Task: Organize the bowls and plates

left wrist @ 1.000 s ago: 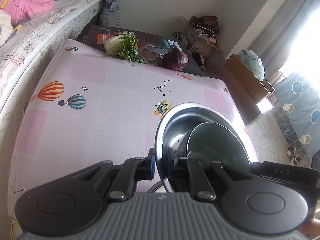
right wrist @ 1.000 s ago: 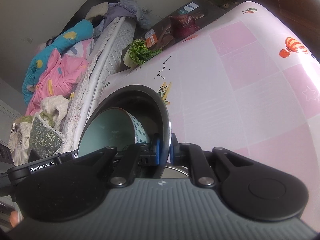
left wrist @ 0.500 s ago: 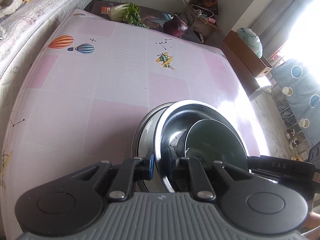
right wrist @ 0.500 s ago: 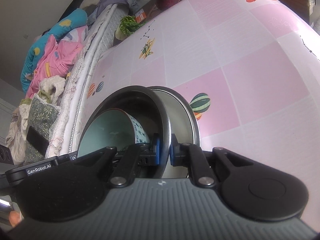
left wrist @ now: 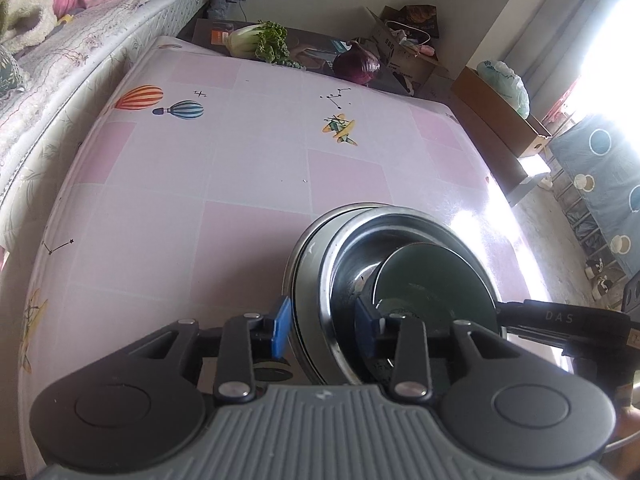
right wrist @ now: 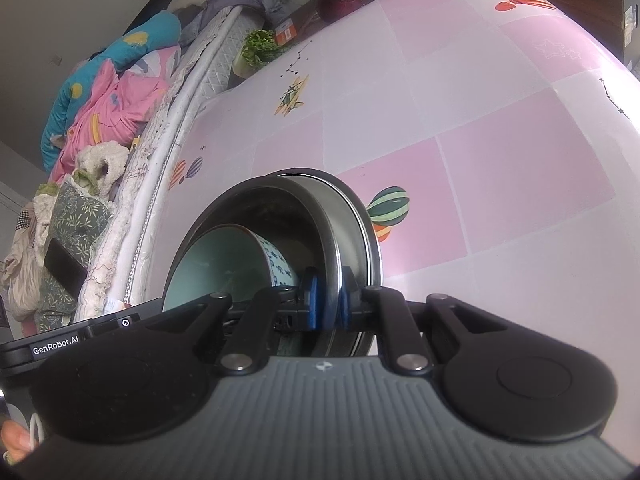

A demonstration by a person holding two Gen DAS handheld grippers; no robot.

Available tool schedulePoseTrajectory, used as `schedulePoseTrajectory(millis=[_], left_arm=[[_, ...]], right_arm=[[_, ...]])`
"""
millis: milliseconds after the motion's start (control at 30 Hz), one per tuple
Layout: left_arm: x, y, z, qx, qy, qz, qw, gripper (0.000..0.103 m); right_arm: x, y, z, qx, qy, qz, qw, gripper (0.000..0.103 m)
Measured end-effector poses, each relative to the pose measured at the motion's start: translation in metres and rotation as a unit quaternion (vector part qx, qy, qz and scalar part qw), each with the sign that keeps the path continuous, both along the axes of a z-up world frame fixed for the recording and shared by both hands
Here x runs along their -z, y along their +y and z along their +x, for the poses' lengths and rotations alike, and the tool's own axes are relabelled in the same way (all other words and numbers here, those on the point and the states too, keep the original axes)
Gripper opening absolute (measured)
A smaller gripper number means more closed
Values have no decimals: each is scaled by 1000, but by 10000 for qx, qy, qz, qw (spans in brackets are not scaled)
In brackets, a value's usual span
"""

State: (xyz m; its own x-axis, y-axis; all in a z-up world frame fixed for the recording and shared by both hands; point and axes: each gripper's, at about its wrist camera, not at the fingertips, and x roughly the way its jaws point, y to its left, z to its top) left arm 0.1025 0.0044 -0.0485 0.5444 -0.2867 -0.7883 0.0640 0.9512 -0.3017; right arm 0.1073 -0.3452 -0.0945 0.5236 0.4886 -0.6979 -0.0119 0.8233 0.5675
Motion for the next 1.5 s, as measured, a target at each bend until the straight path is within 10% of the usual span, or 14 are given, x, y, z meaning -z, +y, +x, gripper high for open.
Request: schedulePoseTrajectory(millis=[600, 1100, 1500], left_arm=[[-44, 32, -53, -518, -1079, 851, 9892, 100], [-39, 24, -94, -528, -1088, 1197, 9854, 103], [-60, 20, -106, -839, -1037, 1976, 9712, 103]], right_arm=[[-61, -19, -87, 384, -1514, -589, 9860, 75], [-61, 31, -168, 21, -1901, -1877, 9637, 101], [-70, 50, -178, 28, -1950, -2809, 9397, 102]])
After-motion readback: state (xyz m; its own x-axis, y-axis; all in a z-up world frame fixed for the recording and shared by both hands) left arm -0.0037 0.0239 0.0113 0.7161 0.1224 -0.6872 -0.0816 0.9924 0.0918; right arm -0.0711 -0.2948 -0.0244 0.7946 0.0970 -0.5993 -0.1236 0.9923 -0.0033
